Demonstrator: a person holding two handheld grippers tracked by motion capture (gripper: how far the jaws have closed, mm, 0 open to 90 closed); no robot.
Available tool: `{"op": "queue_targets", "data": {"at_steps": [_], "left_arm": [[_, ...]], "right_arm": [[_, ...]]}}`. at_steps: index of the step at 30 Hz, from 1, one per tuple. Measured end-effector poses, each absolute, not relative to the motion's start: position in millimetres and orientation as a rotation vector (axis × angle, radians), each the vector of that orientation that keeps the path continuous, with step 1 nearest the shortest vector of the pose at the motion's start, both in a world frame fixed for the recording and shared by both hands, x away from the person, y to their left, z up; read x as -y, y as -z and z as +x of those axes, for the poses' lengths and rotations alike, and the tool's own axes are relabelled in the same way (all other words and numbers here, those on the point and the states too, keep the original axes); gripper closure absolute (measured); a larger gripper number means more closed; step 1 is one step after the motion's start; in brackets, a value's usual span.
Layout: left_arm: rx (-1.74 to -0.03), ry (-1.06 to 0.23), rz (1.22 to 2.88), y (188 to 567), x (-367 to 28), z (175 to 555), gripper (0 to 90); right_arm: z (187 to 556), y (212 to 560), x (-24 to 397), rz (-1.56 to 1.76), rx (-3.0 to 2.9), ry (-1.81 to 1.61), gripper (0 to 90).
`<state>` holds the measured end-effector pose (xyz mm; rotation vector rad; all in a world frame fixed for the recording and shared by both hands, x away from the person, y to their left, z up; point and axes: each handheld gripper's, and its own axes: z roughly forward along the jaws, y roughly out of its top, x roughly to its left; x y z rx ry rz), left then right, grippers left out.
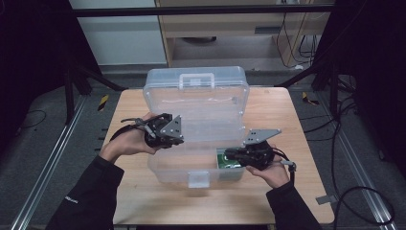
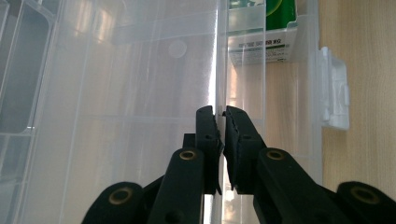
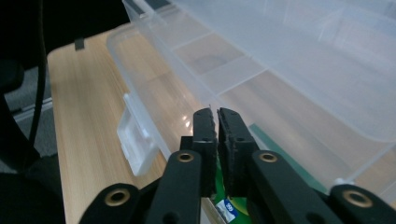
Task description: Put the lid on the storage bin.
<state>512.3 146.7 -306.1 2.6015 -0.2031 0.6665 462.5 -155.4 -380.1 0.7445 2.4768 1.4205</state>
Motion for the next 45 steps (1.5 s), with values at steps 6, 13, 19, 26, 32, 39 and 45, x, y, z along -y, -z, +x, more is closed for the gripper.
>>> {"op": "queue_targets", "data": {"at_steps": [6, 13, 19, 26, 32, 39, 45], "left_arm": [[0.206, -0.669, 2.602, 306, -146, 512, 83.5], [0.210, -0.667, 2.598, 307, -147, 512, 83.5], [0.212, -0.655, 2.599, 308, -147, 511, 83.4], [0.216, -0.656, 2.594, 309, -148, 510, 83.4], [0.219, -0.651, 2.594, 311, -147, 508, 83.3], [0.232, -0.641, 2.594, 313, -147, 505, 83.2], [0.250, -0.635, 2.588, 318, -147, 502, 82.4]], "right_arm": [[461, 372, 161, 0.764, -2.456, -1.453, 90.0], [459, 361, 162, 0.758, -2.397, -1.546, 90.0], [463, 346, 171, 0.803, -2.248, -1.624, 90.0], [482, 342, 187, 0.957, -2.088, -1.648, 89.9], [498, 348, 196, 1.057, -2.056, -1.609, 89.8], [509, 354, 198, 1.083, -2.059, -1.576, 89.9], [510, 355, 198, 1.090, -2.054, -1.579, 90.0]]}}
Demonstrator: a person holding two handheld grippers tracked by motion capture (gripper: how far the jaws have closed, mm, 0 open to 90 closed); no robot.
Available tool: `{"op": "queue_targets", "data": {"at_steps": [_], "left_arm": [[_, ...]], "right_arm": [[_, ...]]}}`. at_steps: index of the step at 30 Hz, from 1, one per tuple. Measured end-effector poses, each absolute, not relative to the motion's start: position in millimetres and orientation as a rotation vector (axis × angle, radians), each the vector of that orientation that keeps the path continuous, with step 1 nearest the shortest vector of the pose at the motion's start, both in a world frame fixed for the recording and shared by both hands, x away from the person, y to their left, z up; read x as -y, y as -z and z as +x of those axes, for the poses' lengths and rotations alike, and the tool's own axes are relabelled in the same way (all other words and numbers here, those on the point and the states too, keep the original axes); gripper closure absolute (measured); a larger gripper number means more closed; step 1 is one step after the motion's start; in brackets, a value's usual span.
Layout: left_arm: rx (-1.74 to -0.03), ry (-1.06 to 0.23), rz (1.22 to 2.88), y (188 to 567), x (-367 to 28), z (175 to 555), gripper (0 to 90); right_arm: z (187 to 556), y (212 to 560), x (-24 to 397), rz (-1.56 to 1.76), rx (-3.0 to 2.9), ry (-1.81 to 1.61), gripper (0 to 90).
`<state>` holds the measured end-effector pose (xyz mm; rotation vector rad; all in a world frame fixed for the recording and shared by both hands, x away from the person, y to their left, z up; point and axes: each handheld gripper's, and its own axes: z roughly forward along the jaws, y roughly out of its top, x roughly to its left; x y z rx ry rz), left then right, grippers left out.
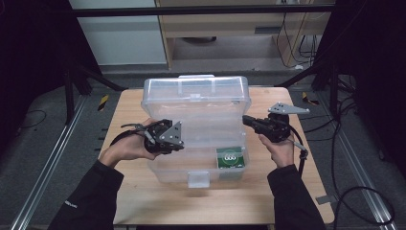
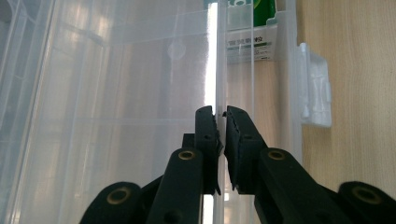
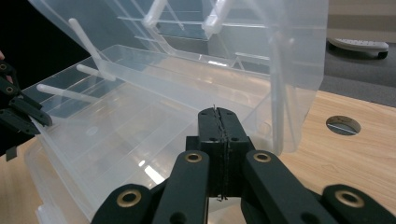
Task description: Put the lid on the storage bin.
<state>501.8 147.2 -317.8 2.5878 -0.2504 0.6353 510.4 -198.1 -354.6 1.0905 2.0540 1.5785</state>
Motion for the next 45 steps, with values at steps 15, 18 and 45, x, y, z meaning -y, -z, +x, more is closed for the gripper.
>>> {"op": "queue_targets", "data": {"at_steps": [15, 18, 45], "left_arm": [[0.208, -0.601, 2.474, 327, -153, 502, 61.1], [0.195, -0.581, 2.425, 330, -154, 504, 55.5], [-0.128, -0.581, 2.101, 350, -176, 494, 44.2]], "right_arm": [[508, 356, 198, 1.075, -2.094, -1.549, 89.5], [508, 356, 198, 1.077, -2.093, -1.548, 89.1], [504, 356, 199, 1.076, -2.144, -1.511, 90.0]]}}
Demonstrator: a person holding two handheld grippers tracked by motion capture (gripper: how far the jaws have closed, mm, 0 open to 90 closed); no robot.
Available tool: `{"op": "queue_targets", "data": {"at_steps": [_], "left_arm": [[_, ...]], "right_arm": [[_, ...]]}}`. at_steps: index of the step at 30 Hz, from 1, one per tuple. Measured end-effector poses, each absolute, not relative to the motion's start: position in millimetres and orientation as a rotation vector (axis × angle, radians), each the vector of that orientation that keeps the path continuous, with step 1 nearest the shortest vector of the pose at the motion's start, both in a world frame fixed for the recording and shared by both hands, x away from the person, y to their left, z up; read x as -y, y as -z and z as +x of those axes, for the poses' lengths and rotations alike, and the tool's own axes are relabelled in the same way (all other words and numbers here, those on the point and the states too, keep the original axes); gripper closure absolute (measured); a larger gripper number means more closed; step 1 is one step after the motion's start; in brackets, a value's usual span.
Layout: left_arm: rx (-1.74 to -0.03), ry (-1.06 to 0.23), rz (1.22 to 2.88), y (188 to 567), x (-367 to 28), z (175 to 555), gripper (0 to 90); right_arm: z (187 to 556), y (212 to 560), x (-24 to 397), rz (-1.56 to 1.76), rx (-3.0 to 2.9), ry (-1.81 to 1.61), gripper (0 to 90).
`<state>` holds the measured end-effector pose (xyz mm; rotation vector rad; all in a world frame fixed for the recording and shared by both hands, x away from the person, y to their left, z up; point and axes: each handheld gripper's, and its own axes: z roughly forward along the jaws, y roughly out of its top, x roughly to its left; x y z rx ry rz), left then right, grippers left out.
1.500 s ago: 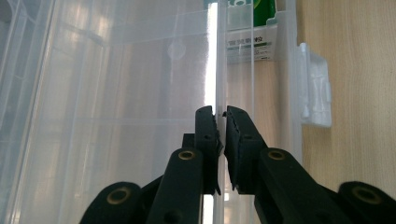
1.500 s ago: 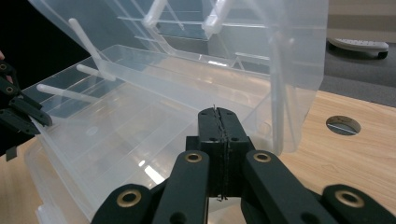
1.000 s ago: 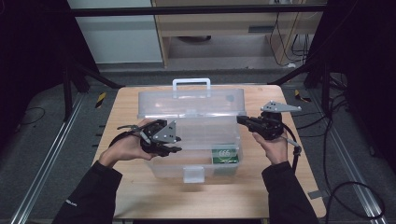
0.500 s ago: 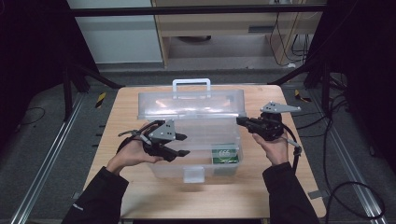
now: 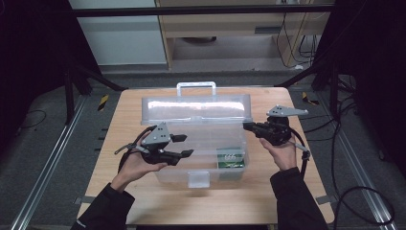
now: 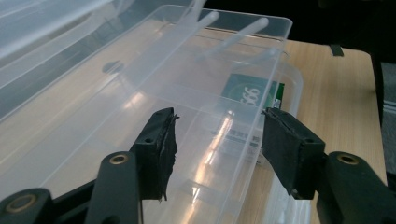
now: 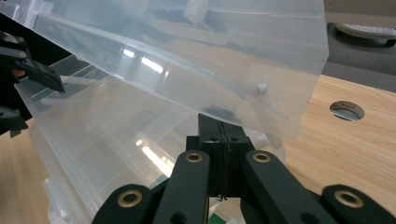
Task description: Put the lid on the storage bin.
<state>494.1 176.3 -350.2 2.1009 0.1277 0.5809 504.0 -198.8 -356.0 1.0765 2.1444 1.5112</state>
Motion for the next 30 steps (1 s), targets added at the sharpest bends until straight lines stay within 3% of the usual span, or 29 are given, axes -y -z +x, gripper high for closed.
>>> {"op": "queue_targets", "data": {"at_steps": [5, 10, 11, 30], "left_arm": [[-0.225, -0.609, 2.064, 351, -192, 491, 48.1], [-0.150, -0.686, 2.093, 345, -211, 499, 53.2], [-0.591, -0.446, 1.945, 360, -204, 473, 55.0], [-0.853, -0.519, 1.808, 360, -259, 462, 87.2]], "right_arm": [[503, 356, 199, 1.079, -2.151, -1.506, 90.0], [501, 354, 199, 1.066, -2.154, -1.512, 90.0], [500, 354, 199, 1.064, -2.154, -1.513, 90.0], [497, 354, 198, 1.053, -2.171, -1.490, 90.0]]}}
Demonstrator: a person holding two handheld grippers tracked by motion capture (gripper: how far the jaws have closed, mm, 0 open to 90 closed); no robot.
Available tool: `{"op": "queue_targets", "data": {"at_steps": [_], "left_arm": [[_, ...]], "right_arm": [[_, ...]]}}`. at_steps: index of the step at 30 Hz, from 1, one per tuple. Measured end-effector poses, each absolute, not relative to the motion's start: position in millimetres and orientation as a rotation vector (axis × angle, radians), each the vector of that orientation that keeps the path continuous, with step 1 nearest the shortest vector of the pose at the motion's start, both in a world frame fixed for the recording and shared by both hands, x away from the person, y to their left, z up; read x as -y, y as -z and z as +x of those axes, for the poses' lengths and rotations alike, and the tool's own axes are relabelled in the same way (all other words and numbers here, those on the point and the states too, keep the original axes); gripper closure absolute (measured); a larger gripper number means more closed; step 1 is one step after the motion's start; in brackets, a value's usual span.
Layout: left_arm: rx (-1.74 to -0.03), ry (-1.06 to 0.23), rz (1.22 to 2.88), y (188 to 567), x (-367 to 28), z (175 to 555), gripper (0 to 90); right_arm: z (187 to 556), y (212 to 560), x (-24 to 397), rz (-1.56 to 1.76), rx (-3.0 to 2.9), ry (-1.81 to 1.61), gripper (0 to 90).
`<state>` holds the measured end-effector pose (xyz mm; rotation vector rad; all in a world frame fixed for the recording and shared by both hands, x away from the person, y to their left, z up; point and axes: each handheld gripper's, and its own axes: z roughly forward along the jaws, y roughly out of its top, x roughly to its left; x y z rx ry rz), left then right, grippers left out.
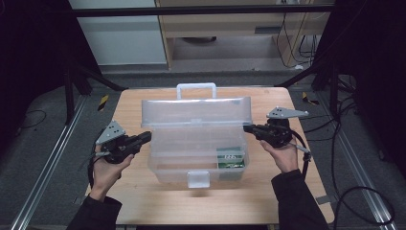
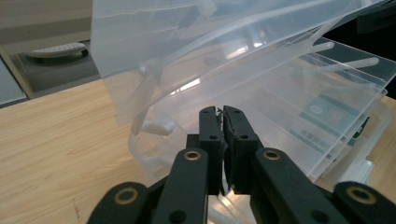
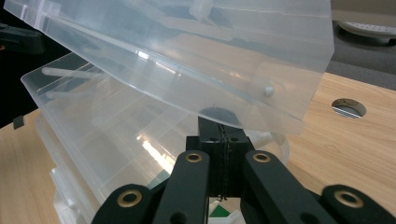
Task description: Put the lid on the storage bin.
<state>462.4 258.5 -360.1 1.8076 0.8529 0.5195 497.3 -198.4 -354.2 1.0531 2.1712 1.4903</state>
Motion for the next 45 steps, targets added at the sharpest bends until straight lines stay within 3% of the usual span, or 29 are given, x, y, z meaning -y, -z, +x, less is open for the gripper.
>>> {"op": "queue_targets", "data": {"at_steps": [45], "left_arm": [[-0.945, -0.540, 1.915, 389, -269, 460, 88.8]], "right_arm": [[464, 381, 208, 1.027, -2.285, -1.322, 89.8]]}}
